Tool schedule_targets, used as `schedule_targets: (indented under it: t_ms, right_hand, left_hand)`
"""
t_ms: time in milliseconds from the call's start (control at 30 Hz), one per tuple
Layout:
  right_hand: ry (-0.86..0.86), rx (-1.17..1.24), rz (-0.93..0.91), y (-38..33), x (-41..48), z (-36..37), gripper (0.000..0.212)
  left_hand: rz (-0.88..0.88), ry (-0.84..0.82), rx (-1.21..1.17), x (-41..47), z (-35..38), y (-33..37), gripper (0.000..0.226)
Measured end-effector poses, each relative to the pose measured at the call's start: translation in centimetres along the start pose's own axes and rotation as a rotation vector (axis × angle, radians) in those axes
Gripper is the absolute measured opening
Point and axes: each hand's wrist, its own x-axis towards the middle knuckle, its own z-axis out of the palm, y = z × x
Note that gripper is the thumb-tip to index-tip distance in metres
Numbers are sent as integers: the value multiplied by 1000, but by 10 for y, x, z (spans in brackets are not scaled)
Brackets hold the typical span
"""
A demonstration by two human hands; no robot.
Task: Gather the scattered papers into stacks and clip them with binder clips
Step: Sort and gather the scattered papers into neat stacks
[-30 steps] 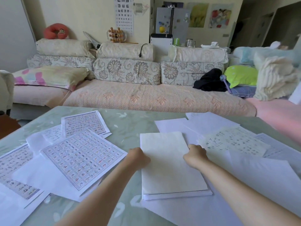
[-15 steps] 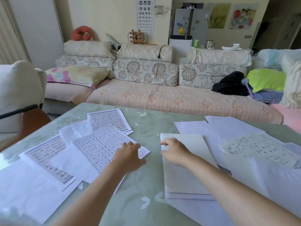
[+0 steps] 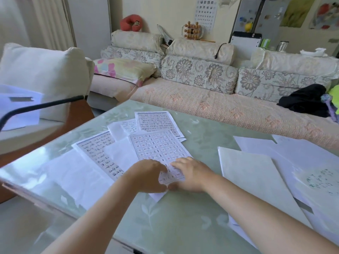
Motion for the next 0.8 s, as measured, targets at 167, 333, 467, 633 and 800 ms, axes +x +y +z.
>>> schedule_targets:
  t_ms: [167,333,467,633,800]
  right_hand:
    - [-8,247,-17,8,2,-8,49]
    - [118,467,126,5,21,-13,28]
    - [128,277,244,-10,47,-9,40]
    - [0,168,250,-21,81,-2,67]
    - [-39,166,7,-21,81,14,71]
  left_hand:
    - [-145,135,-188,-2,-14,-12,32]
    - [-483,285,-192,-9,-3,-78,39]
    - [-742,231,-120,-13,6,-112,71]
    - [-712,213,-73,1,7,-118,82]
    - [-791,240,-542,15,-9,-120,79]
